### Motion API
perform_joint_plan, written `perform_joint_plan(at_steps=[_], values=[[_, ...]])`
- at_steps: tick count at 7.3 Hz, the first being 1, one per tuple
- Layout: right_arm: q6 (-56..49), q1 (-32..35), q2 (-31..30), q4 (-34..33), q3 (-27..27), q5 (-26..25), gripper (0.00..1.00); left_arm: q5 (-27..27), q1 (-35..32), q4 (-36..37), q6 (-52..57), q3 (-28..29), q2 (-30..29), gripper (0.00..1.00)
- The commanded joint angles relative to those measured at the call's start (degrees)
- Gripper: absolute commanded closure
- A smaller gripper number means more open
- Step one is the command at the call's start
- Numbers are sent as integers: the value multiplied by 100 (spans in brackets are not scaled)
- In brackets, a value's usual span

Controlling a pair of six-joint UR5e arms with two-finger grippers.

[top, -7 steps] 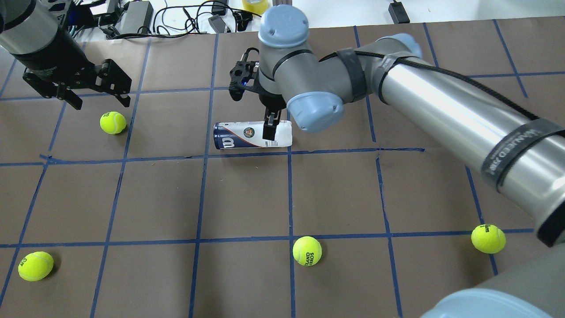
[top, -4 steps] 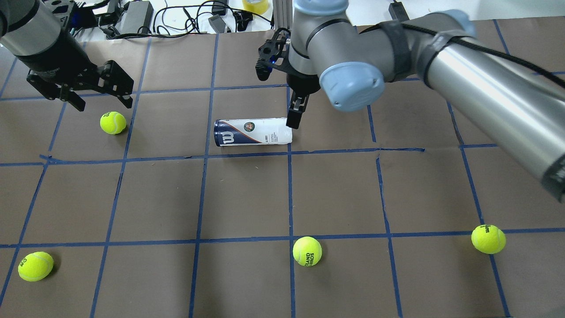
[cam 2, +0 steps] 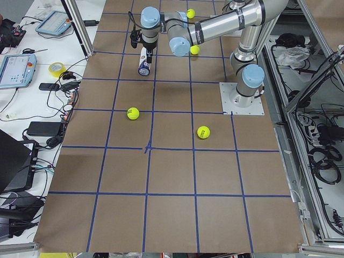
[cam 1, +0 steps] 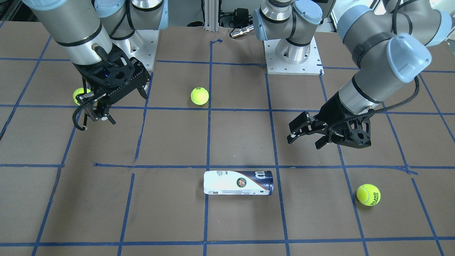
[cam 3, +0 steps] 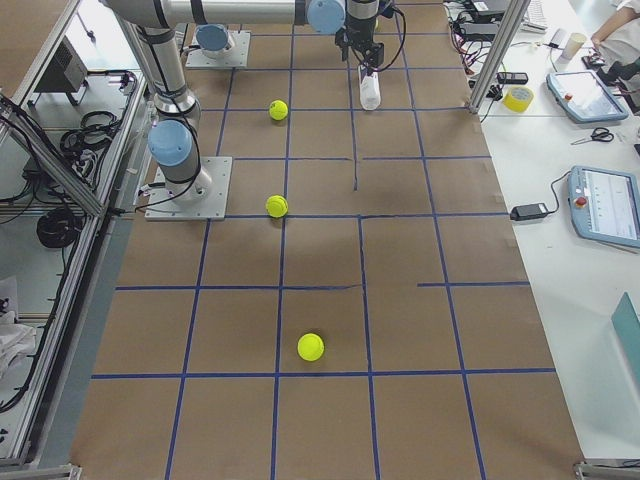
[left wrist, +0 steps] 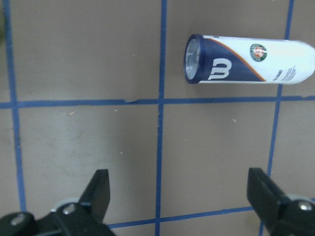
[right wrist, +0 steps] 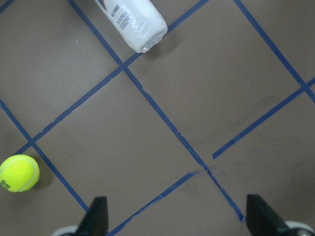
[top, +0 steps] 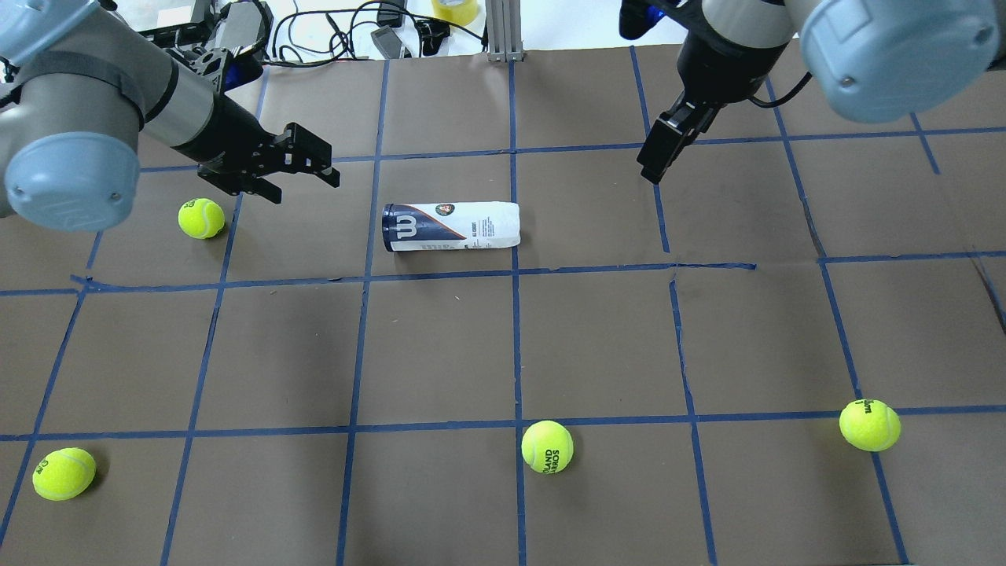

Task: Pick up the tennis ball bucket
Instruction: 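Raise the right gripper away while the left gripper moves toward the can, then close the left gripper on the lying can's open navy end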

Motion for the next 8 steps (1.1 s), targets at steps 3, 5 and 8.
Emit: perform_joint_plan(at_steps=[3, 5, 8], values=[[2798, -160, -382, 258, -25, -839, 0, -1380, 6, 766, -10, 109, -1163, 0], [3855, -142, -523, 821, 10, -734, 0, -1417, -2, 1336, -53, 48, -1655, 0], [3911, -160, -611, 841, 54, -725, 0, -1707, -2, 1259, -89, 39, -1999, 0]])
